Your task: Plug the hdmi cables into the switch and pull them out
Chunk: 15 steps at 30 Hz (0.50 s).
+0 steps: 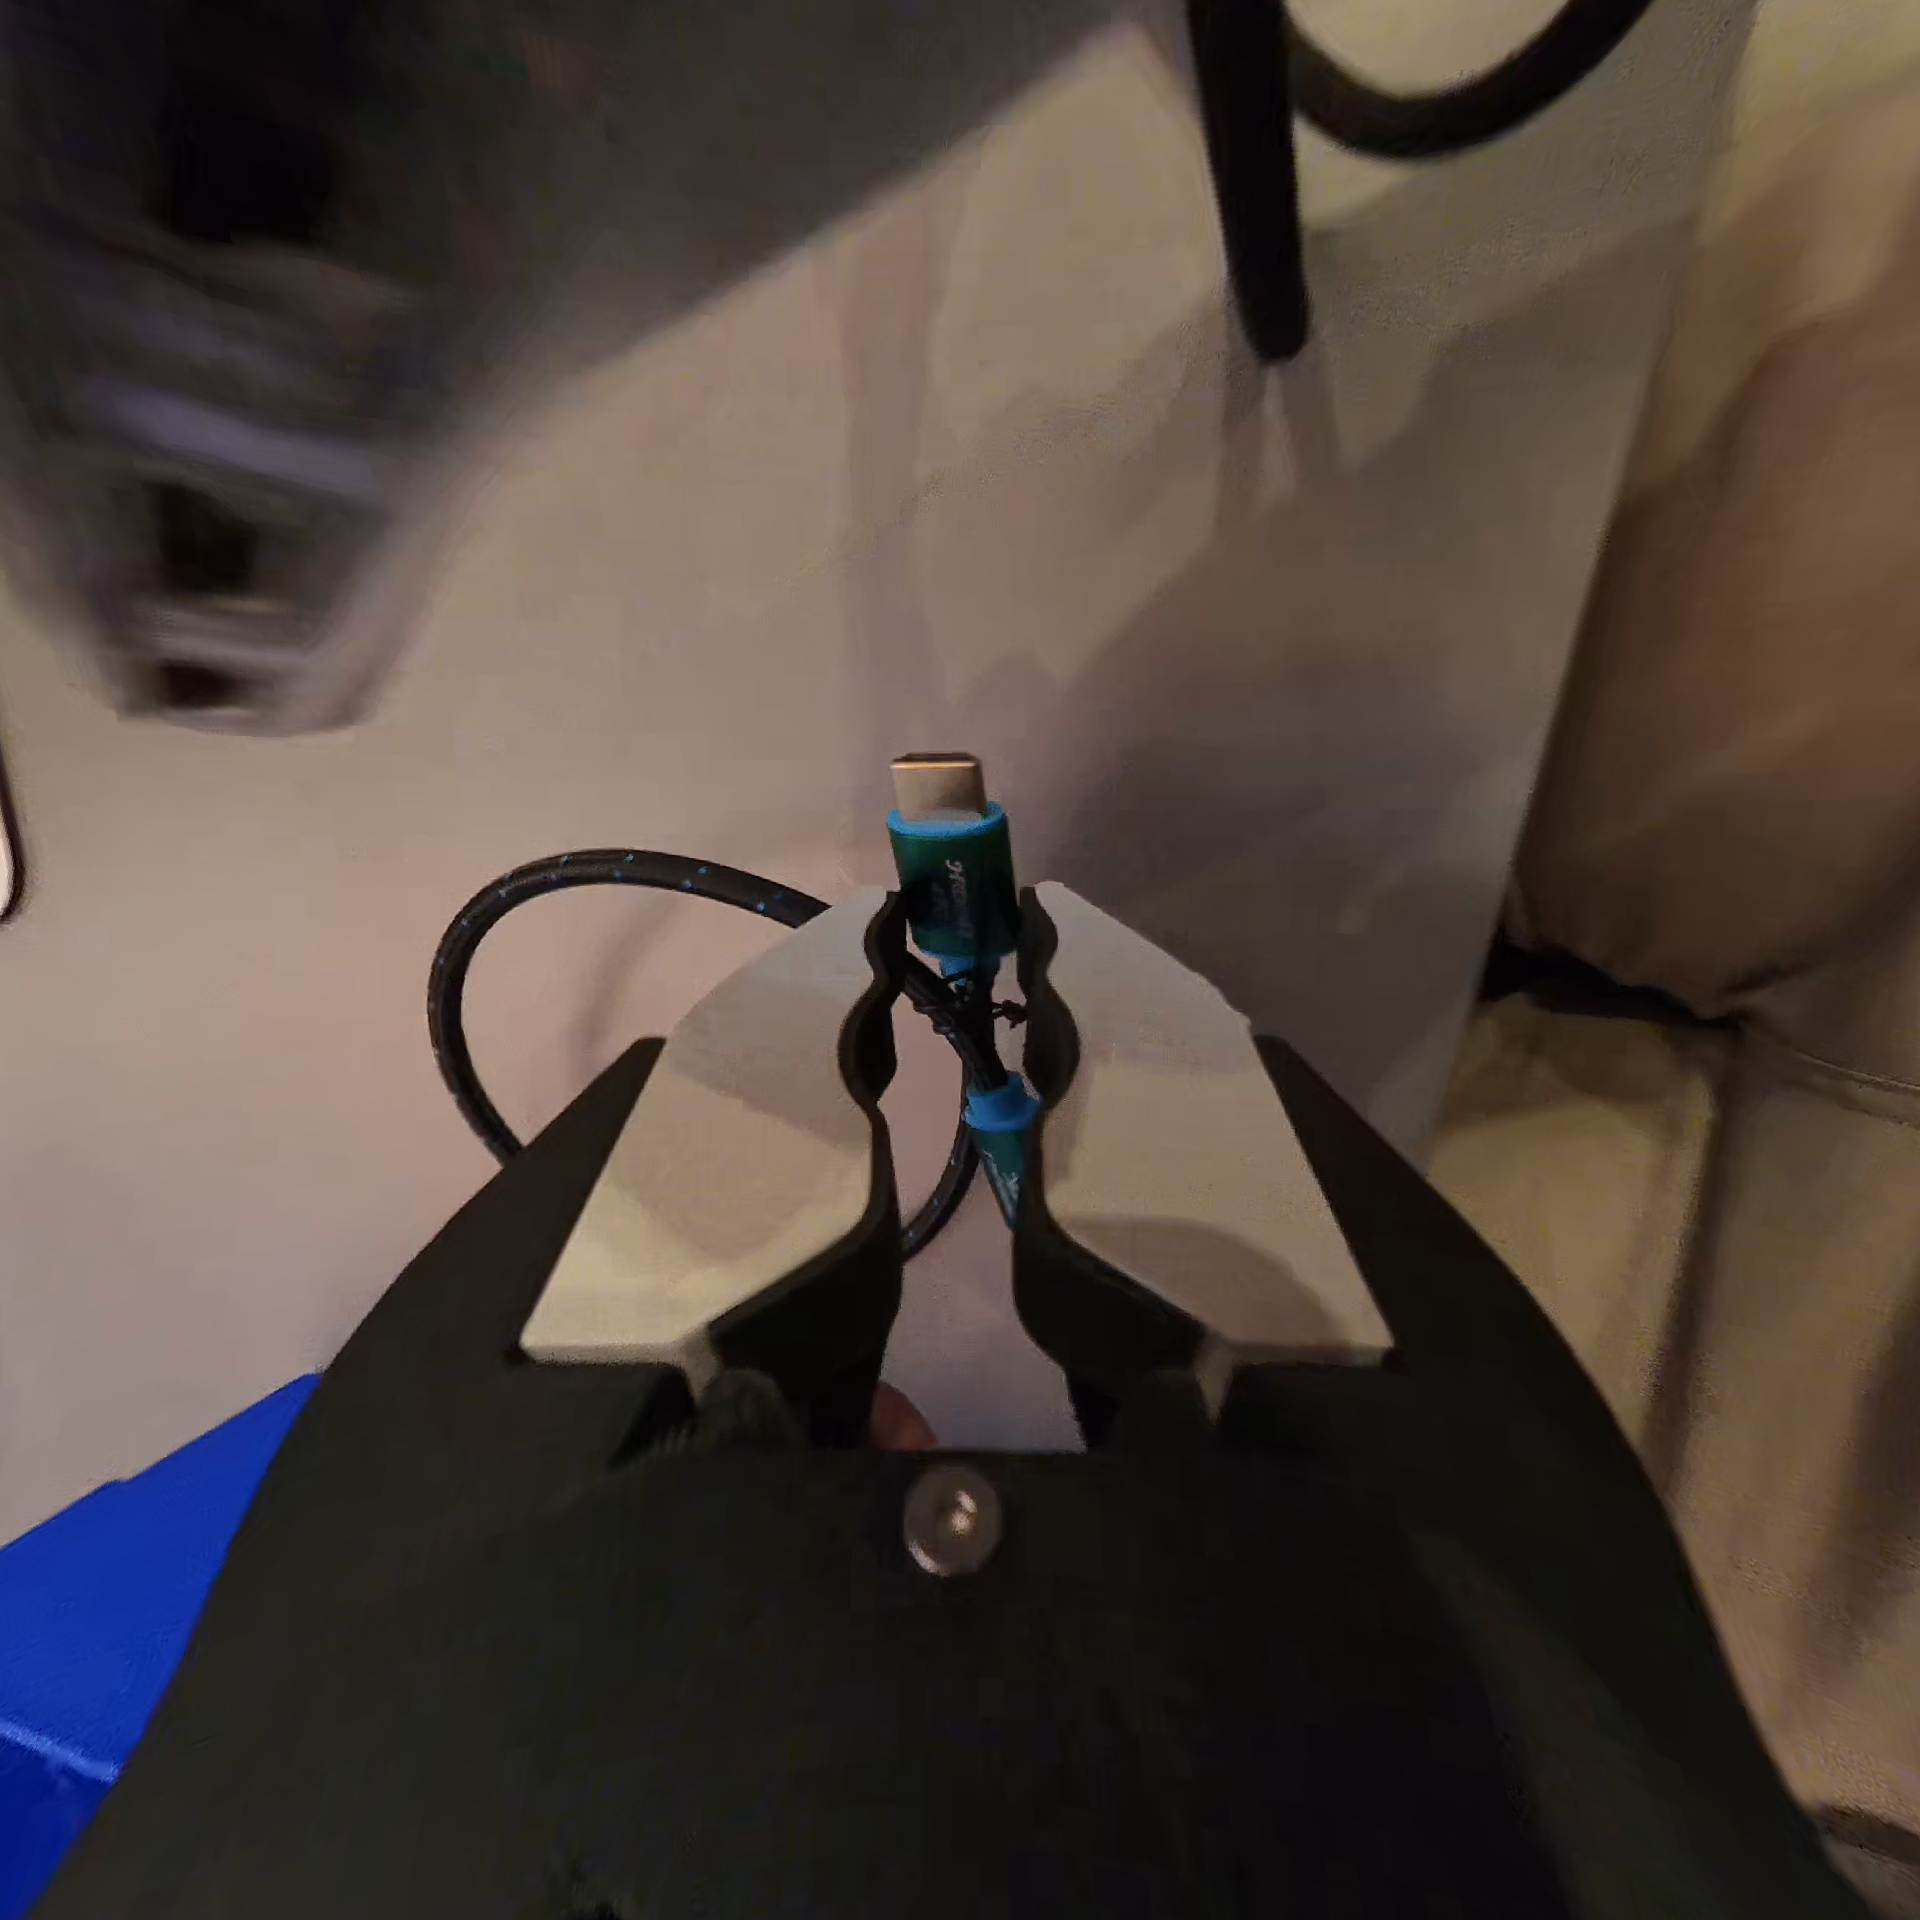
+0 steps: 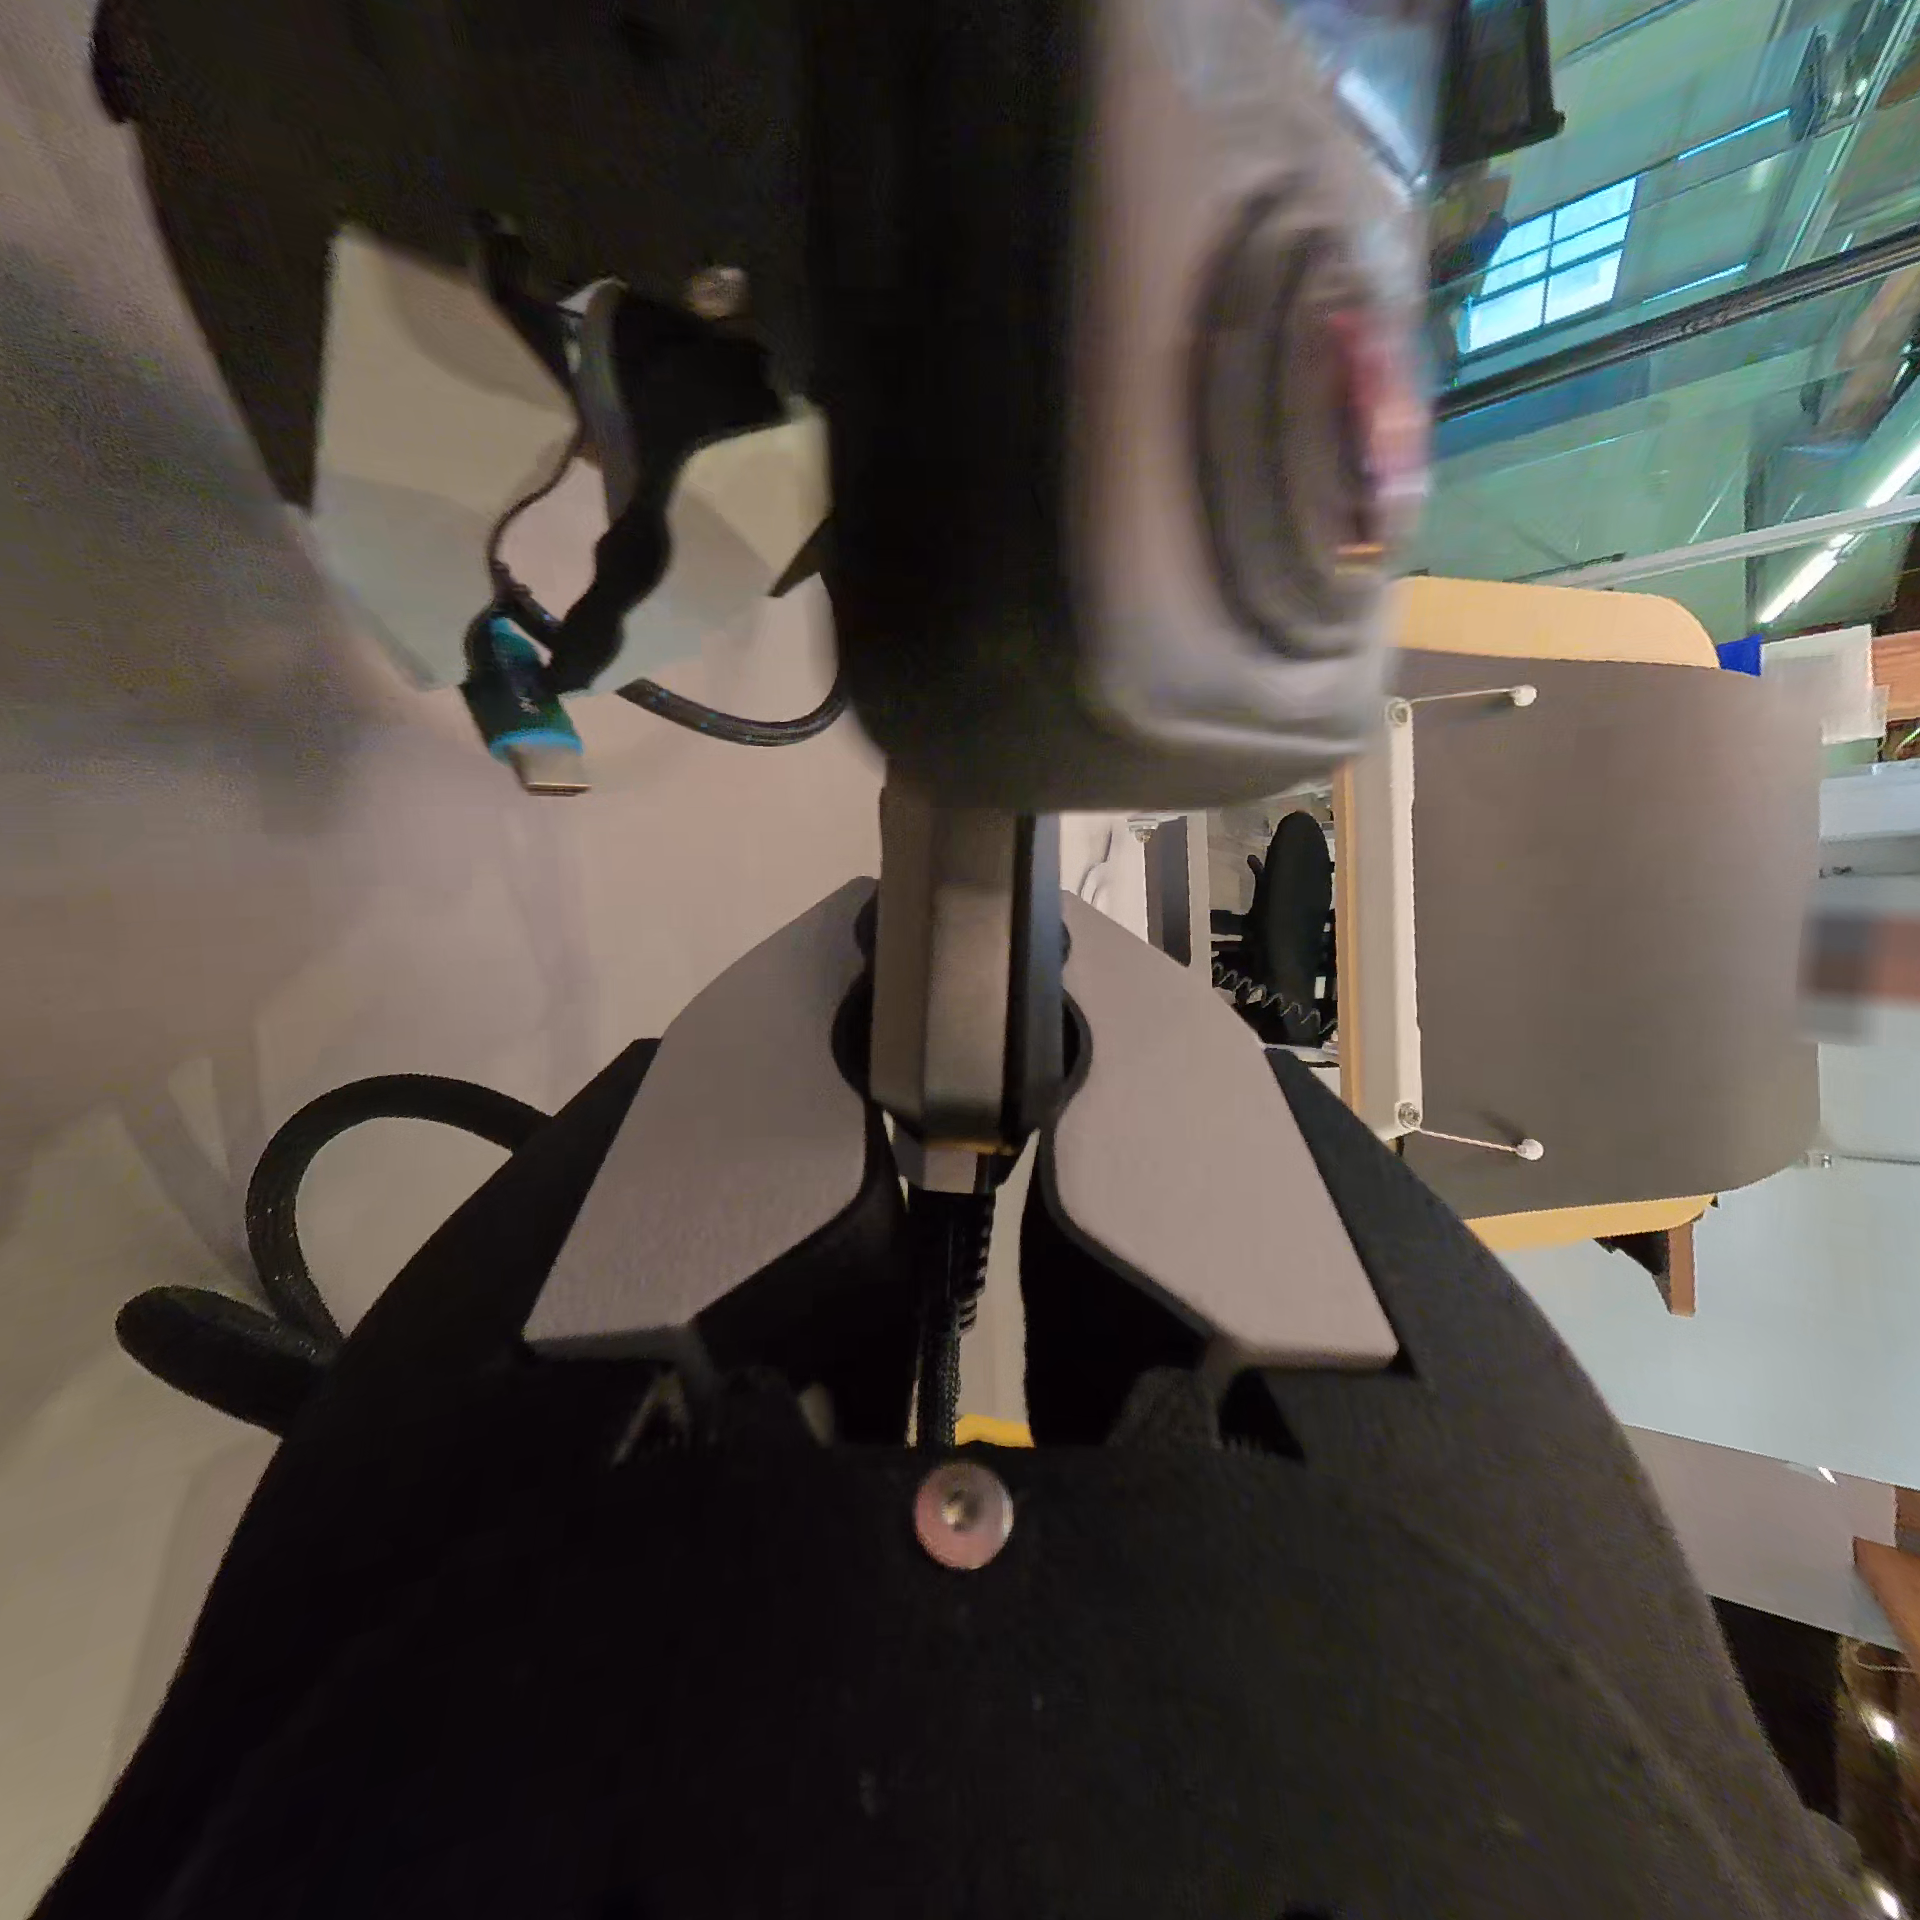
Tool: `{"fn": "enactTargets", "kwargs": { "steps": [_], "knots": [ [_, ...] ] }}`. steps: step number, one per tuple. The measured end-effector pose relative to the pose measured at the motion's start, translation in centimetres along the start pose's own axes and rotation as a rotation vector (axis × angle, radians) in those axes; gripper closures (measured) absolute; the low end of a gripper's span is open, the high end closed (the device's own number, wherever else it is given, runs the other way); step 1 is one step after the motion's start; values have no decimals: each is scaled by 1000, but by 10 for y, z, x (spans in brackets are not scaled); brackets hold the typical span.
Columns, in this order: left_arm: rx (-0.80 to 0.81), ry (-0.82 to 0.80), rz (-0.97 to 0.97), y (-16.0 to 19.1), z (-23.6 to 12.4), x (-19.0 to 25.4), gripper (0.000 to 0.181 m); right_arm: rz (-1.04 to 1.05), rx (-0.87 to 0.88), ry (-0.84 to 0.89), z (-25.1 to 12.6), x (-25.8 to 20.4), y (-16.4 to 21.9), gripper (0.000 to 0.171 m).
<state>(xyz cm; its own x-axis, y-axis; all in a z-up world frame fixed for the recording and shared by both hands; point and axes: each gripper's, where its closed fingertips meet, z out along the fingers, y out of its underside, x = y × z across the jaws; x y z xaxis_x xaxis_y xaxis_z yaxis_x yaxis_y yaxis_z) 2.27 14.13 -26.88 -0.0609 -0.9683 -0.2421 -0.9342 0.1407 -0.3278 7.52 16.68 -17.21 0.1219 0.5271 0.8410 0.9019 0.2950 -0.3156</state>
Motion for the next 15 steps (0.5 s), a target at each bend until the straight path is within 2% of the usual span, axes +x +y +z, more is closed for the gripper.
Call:
{"fn": "enactTargets", "kwargs": {
  "steps": [3, 10, 15],
  "knots": [
    [28, -60, -2, 2, 9, 6, 161, 17, 3, -3, 0, 1, 2, 148],
    [28, -328, 91, 14, 22, 1, 162, 52, 11, -3, -2, 3, 6, 149],
    [44, -373, 87, 15, 24, -1, 167, 68, 24, -8, -3, 3, 5, 148]
  ]
}}
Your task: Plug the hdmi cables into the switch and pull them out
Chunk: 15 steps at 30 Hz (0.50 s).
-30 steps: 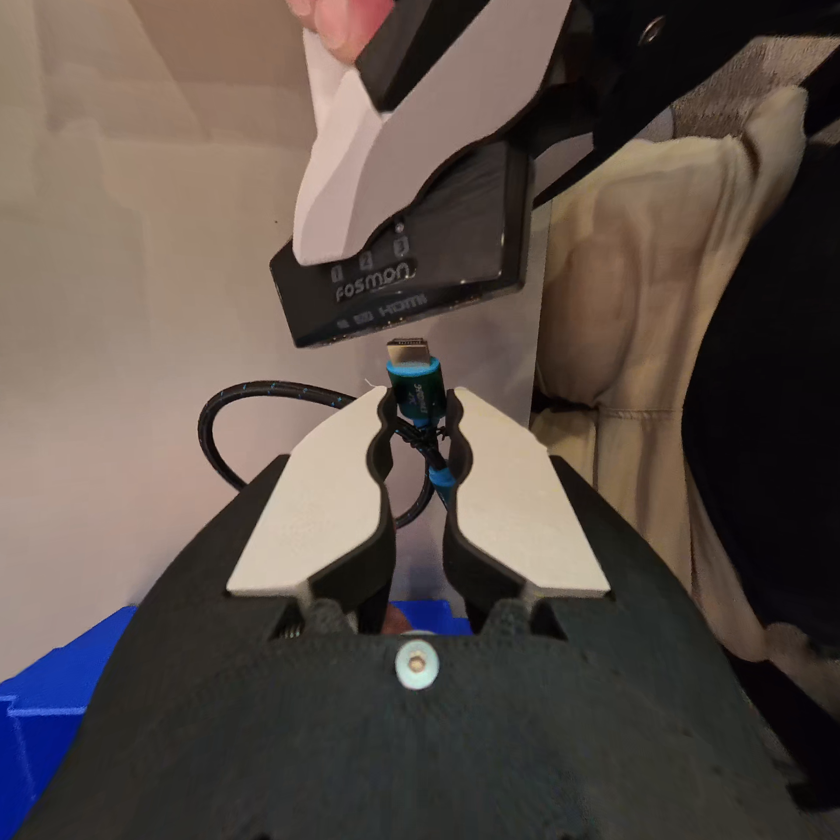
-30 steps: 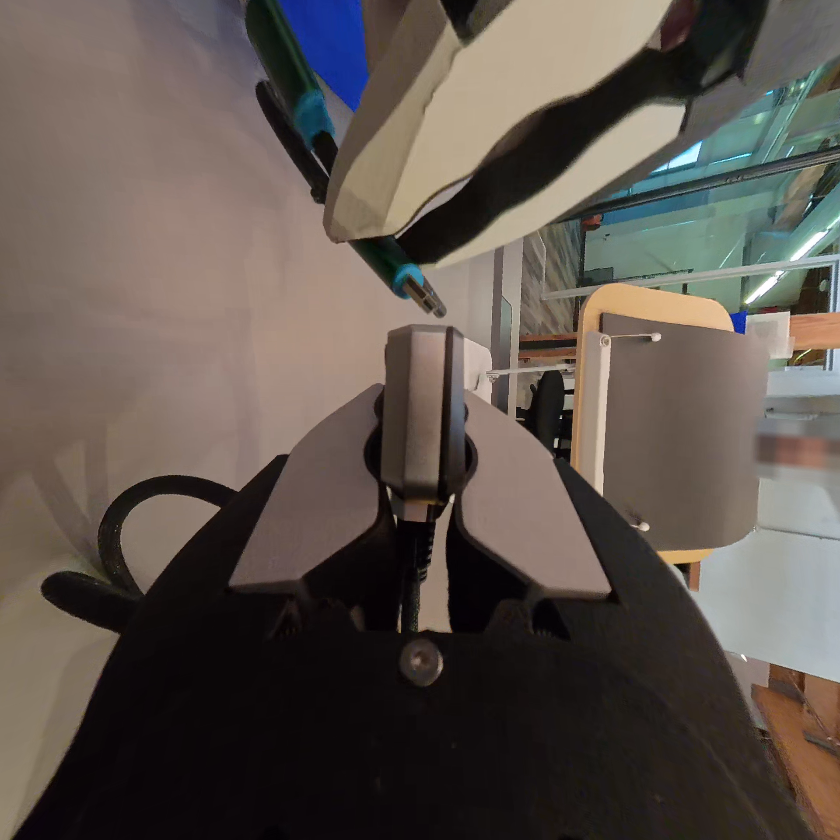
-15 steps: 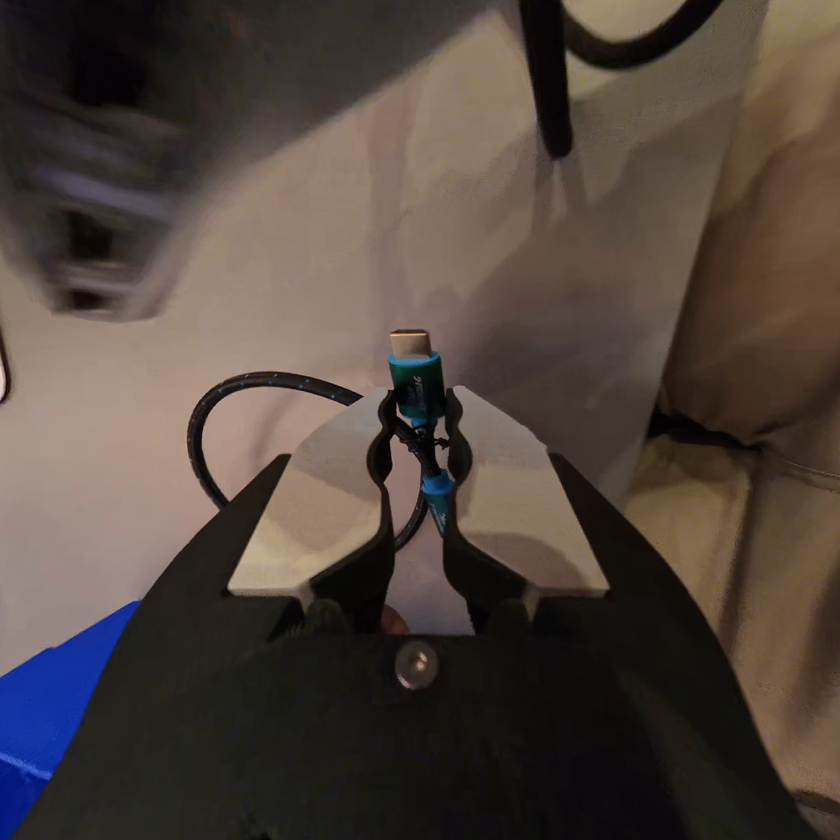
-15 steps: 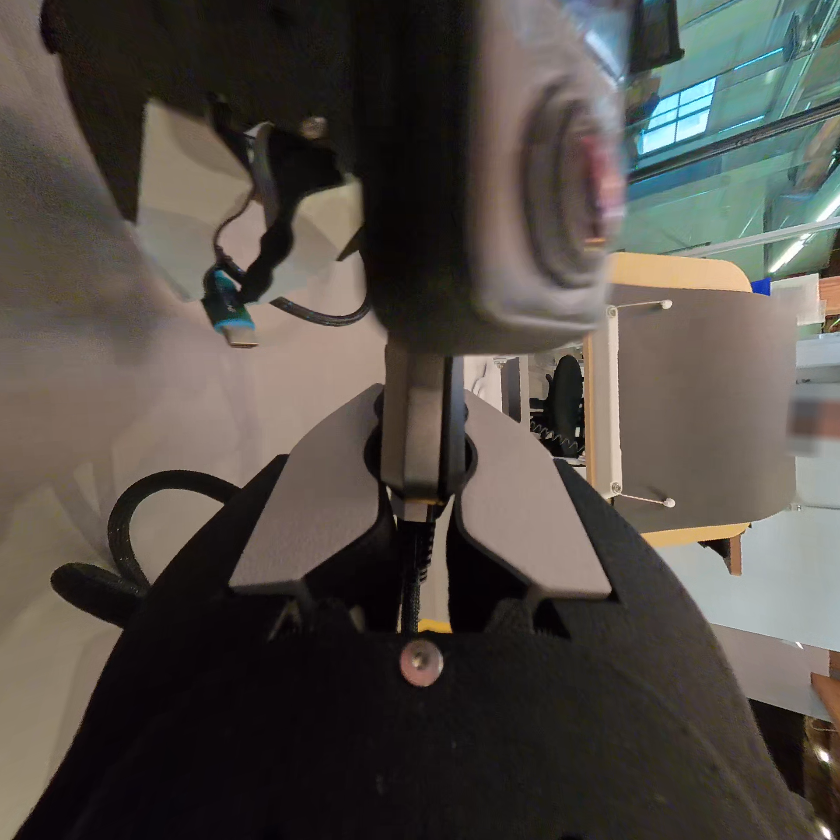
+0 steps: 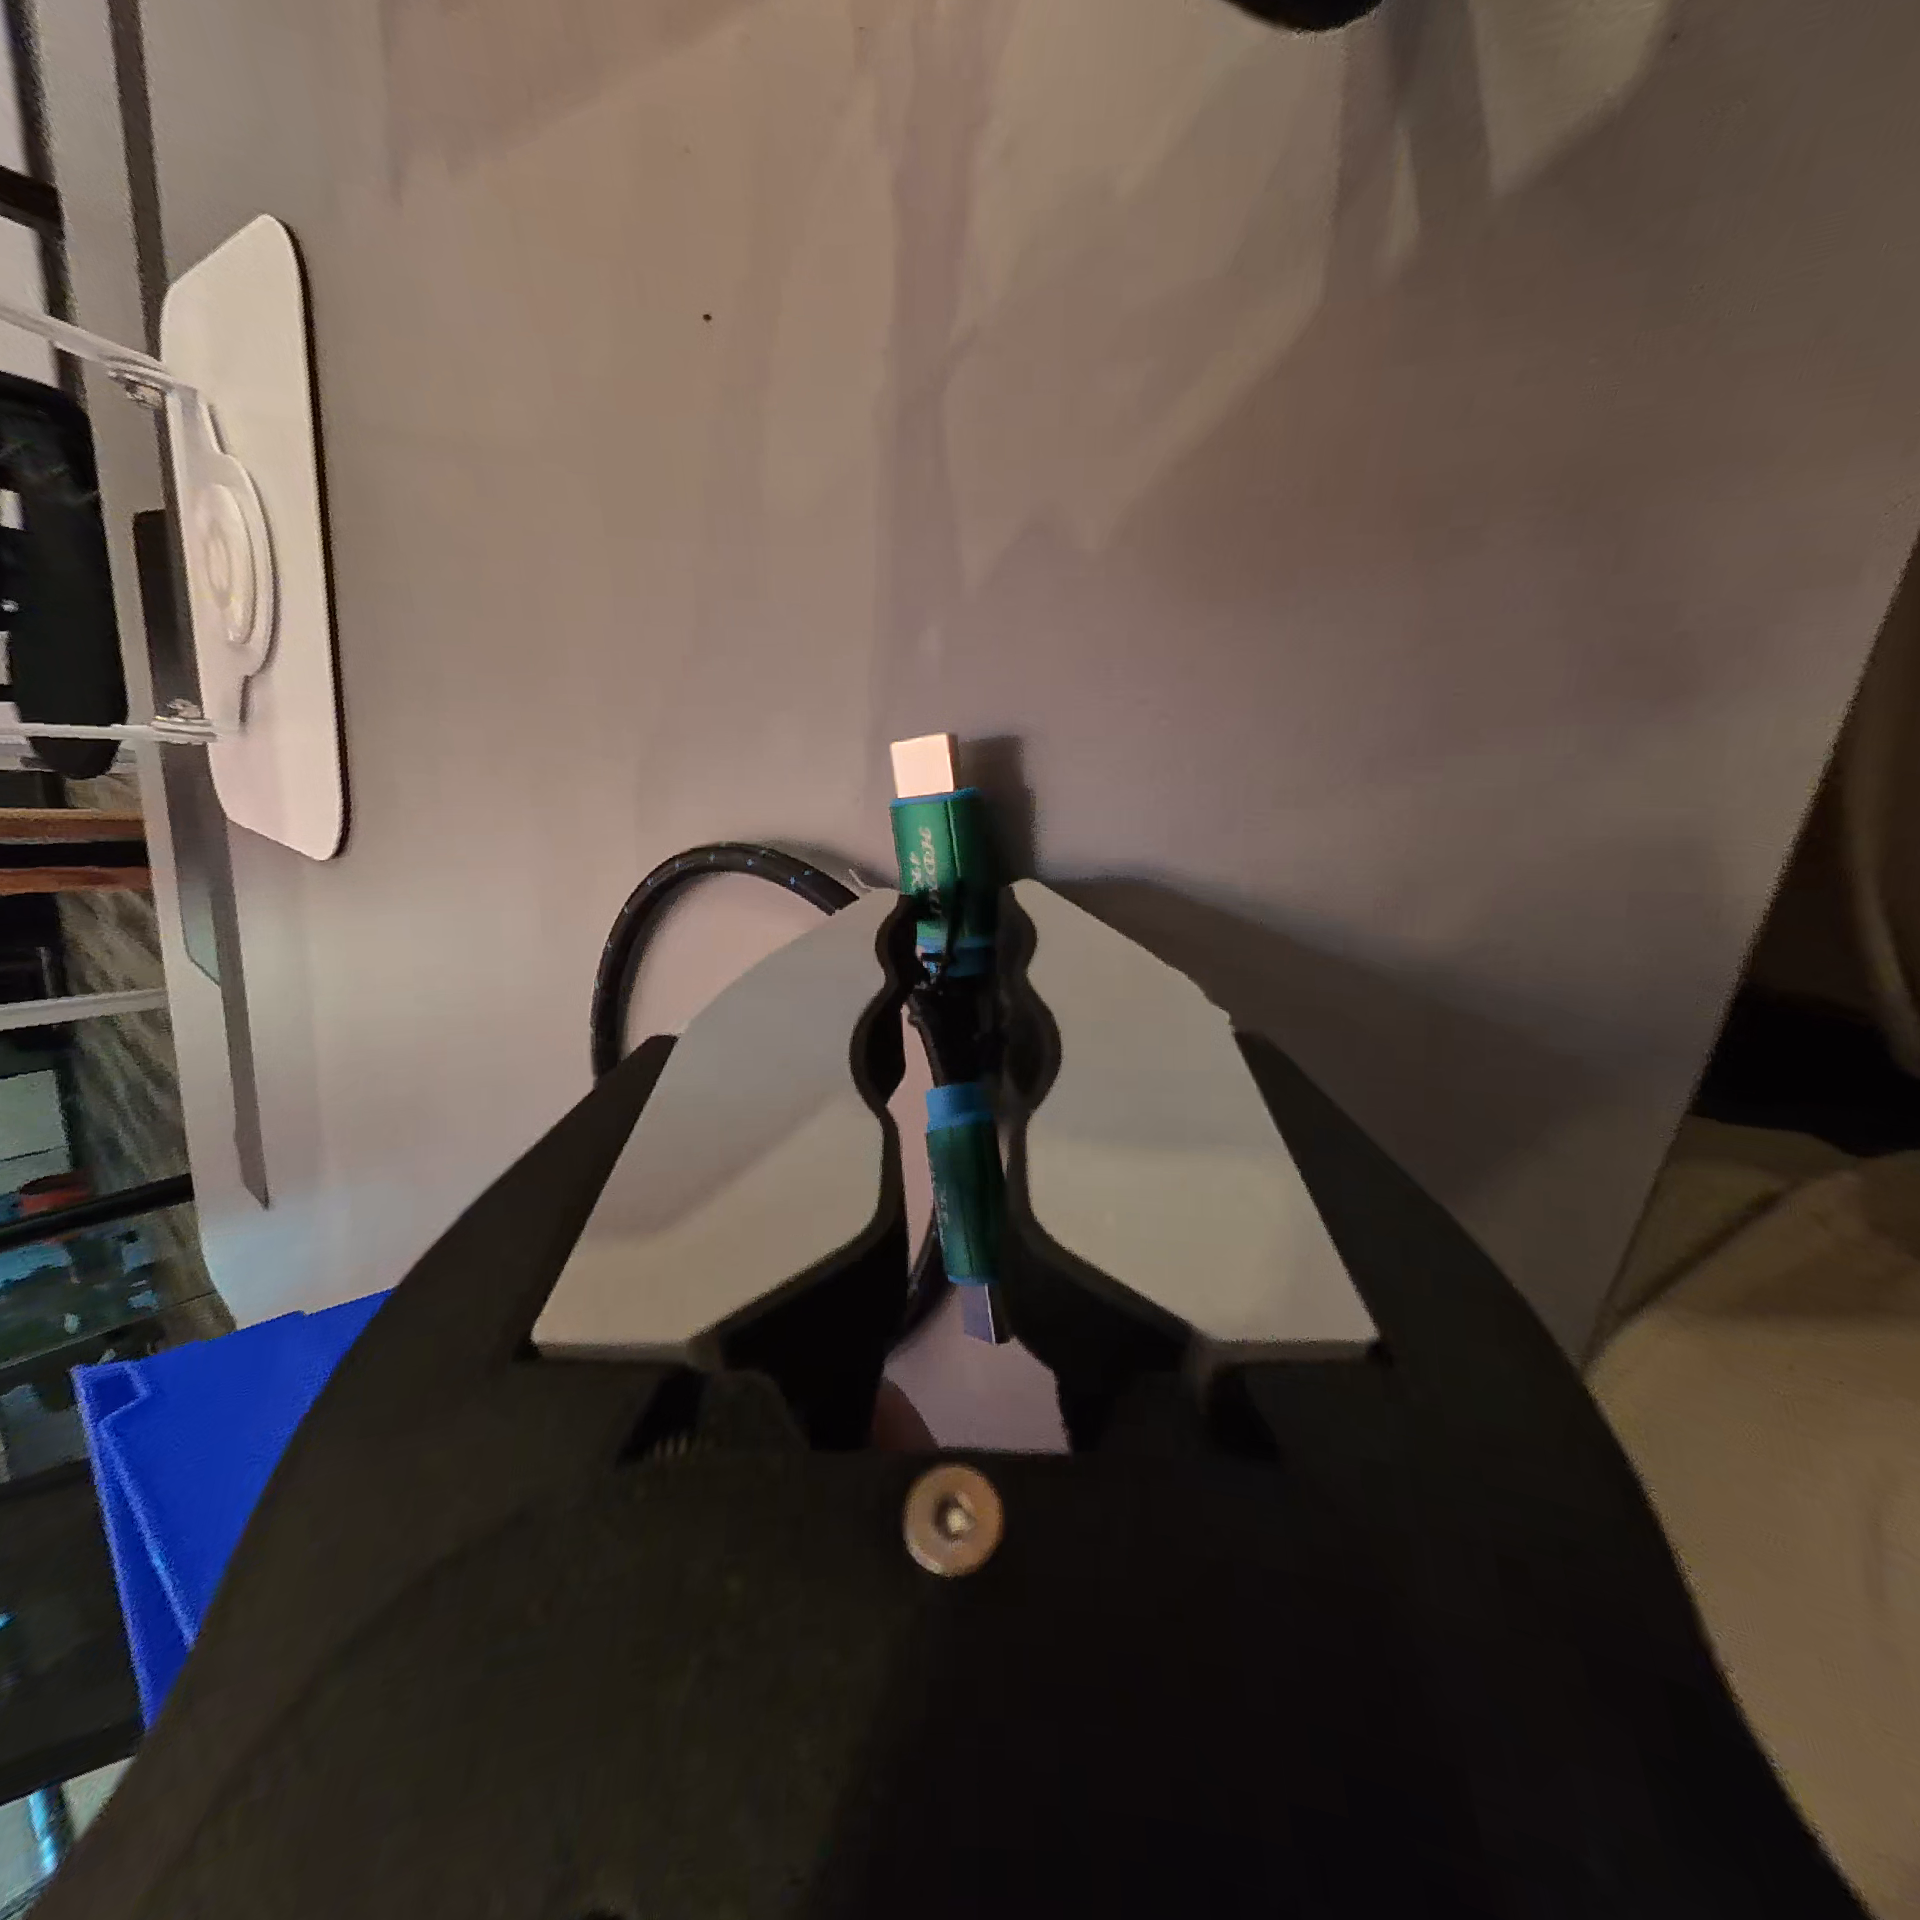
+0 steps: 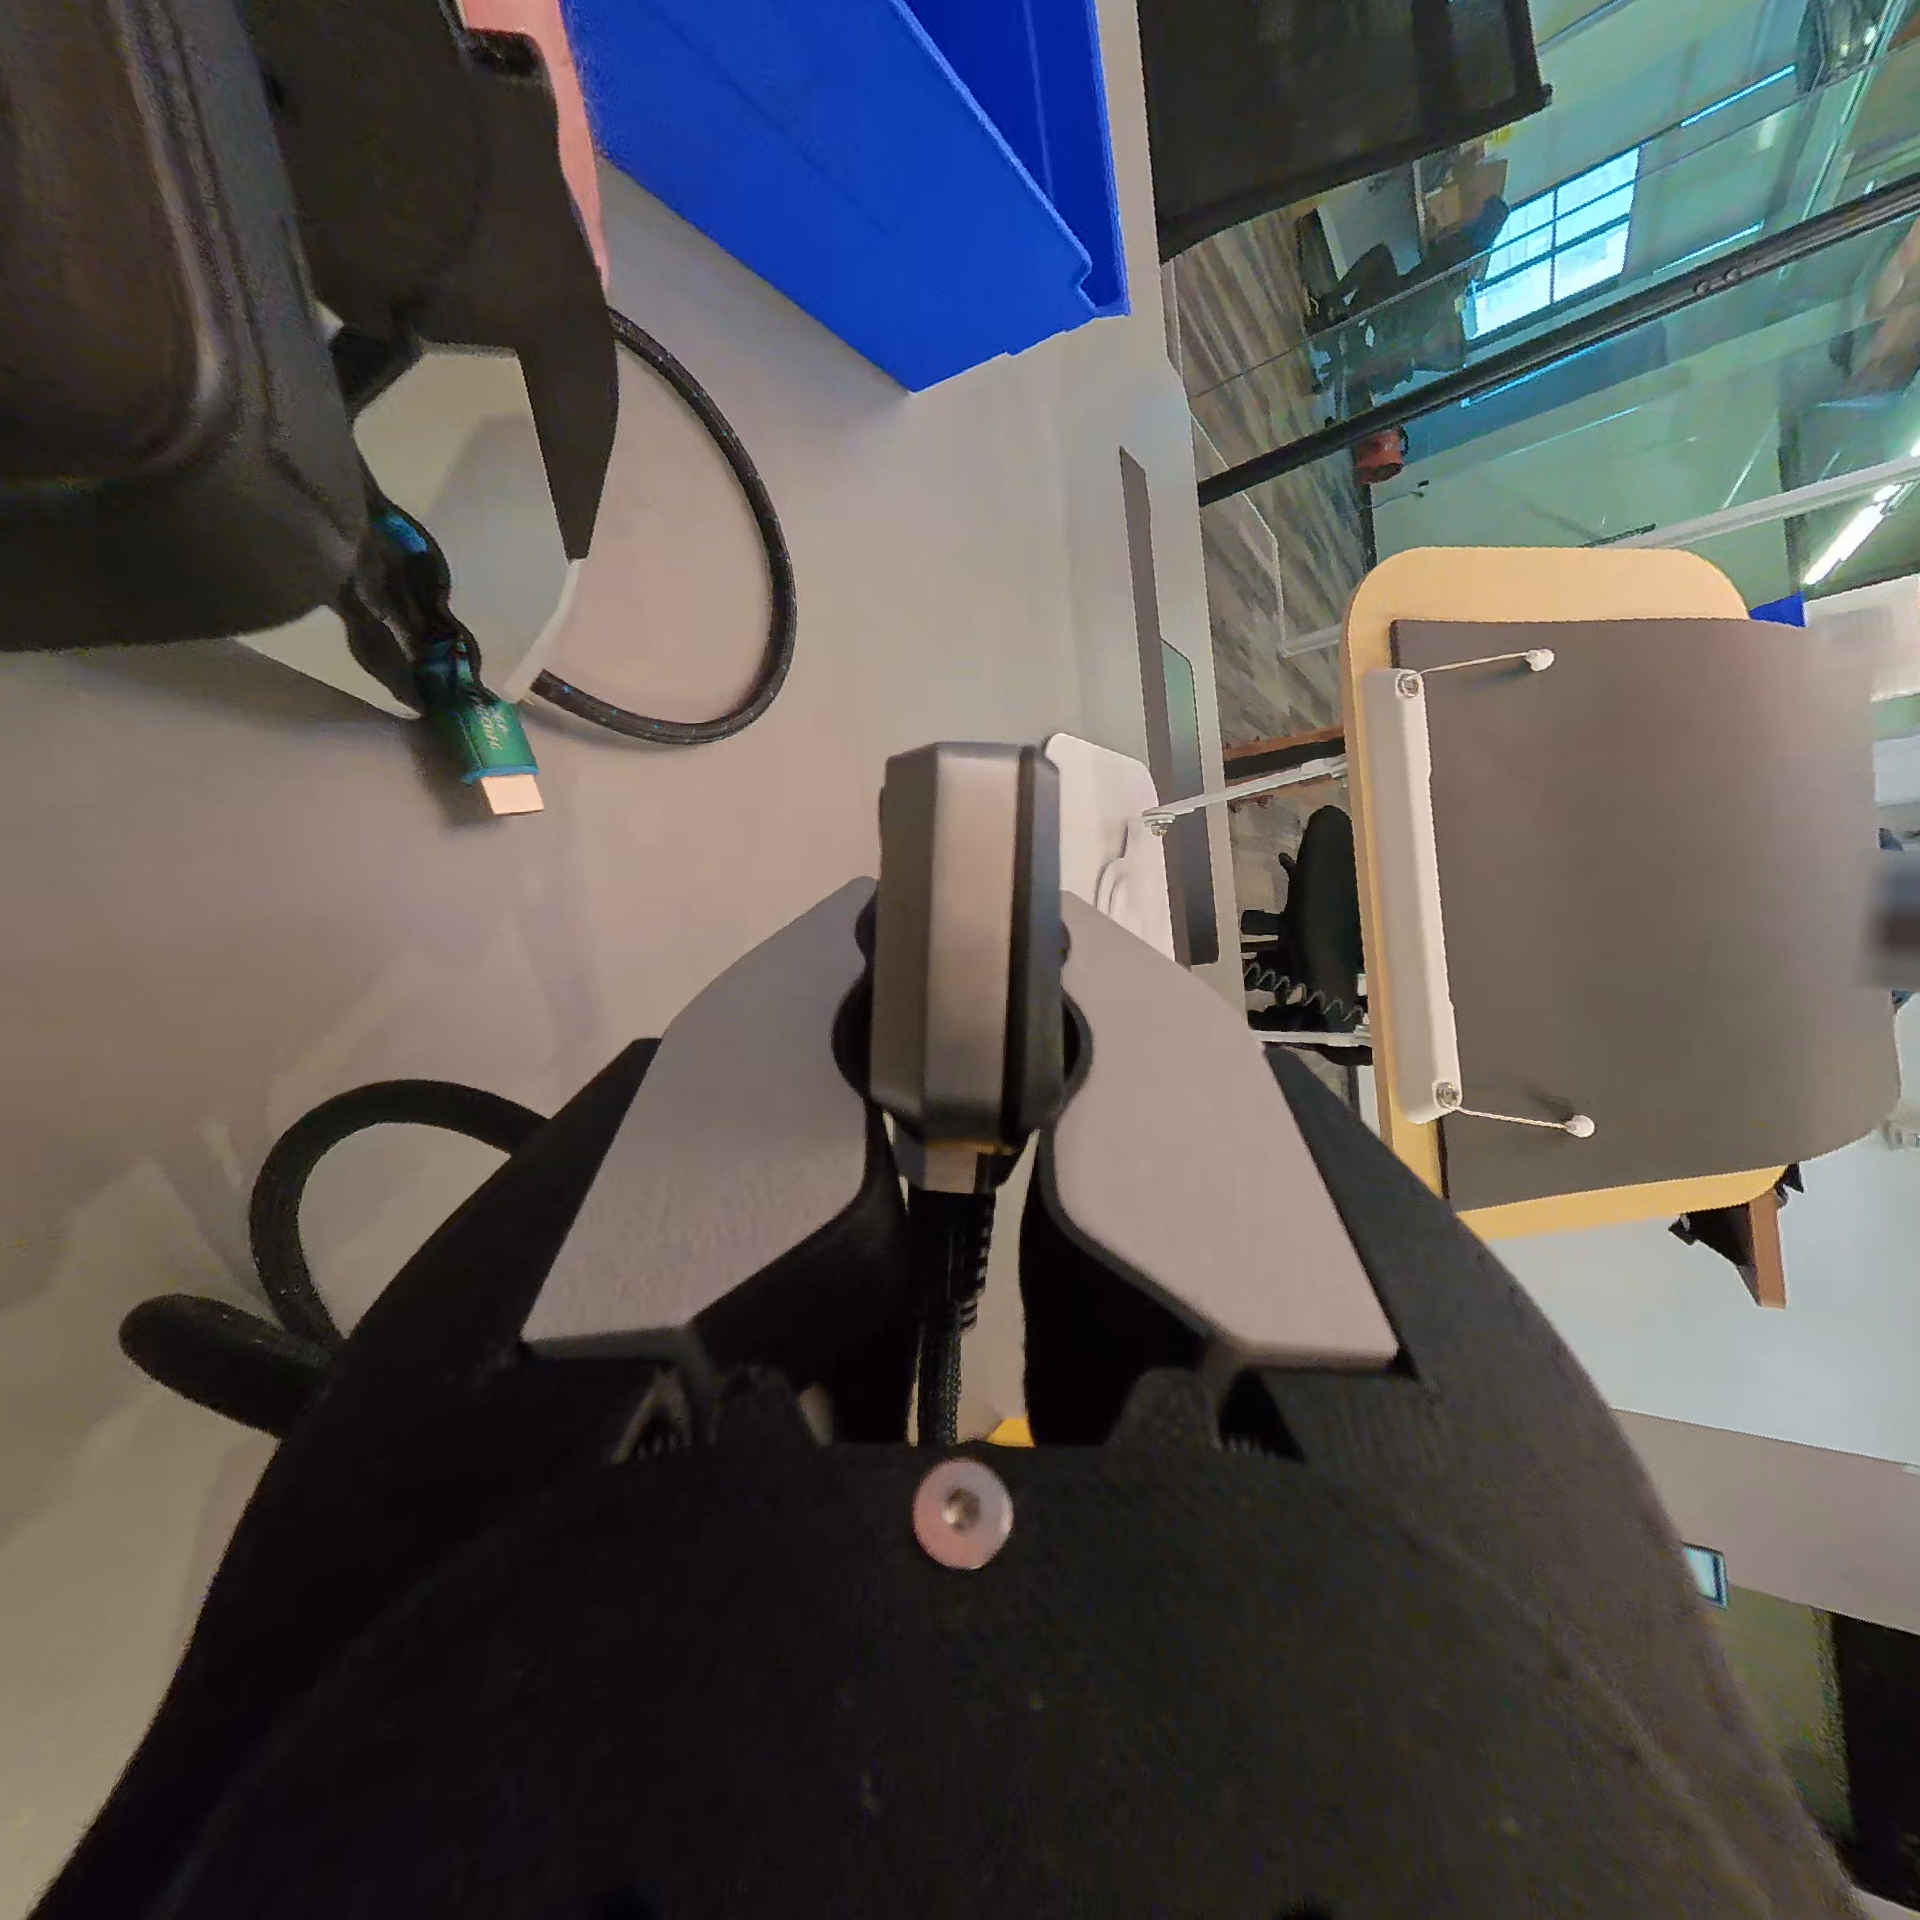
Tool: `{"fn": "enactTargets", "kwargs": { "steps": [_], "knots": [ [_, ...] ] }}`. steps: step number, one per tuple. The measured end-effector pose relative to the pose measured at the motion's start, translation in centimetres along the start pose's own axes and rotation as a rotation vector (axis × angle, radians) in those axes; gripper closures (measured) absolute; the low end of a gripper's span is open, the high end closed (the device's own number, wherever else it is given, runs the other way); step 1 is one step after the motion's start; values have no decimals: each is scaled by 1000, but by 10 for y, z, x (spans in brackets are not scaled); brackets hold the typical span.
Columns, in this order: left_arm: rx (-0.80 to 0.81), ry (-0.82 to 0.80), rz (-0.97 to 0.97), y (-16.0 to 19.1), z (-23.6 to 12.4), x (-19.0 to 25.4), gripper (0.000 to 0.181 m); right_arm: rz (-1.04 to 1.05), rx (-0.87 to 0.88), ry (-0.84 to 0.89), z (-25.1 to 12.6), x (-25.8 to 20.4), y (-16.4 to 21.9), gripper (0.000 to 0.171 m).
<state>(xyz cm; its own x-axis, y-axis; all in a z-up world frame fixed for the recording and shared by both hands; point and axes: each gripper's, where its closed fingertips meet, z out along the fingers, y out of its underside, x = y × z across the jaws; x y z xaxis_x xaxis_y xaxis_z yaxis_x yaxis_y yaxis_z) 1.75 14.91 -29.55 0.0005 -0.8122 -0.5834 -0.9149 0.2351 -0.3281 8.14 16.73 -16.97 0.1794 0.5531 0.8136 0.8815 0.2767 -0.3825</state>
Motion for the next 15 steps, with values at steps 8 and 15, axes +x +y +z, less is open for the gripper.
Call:
{"fn": "enactTargets", "kwargs": {
  "steps": [8, 15],
  "knots": [
    [-1, -66, 29, 3, 2, -6, 171, 29, 14, -2, -1, 1, 1, 148],
    [37, -45, -1, 0, -10, -10, 172, 63, 30, -5, -2, 3, 2, 149]
  ]
}}
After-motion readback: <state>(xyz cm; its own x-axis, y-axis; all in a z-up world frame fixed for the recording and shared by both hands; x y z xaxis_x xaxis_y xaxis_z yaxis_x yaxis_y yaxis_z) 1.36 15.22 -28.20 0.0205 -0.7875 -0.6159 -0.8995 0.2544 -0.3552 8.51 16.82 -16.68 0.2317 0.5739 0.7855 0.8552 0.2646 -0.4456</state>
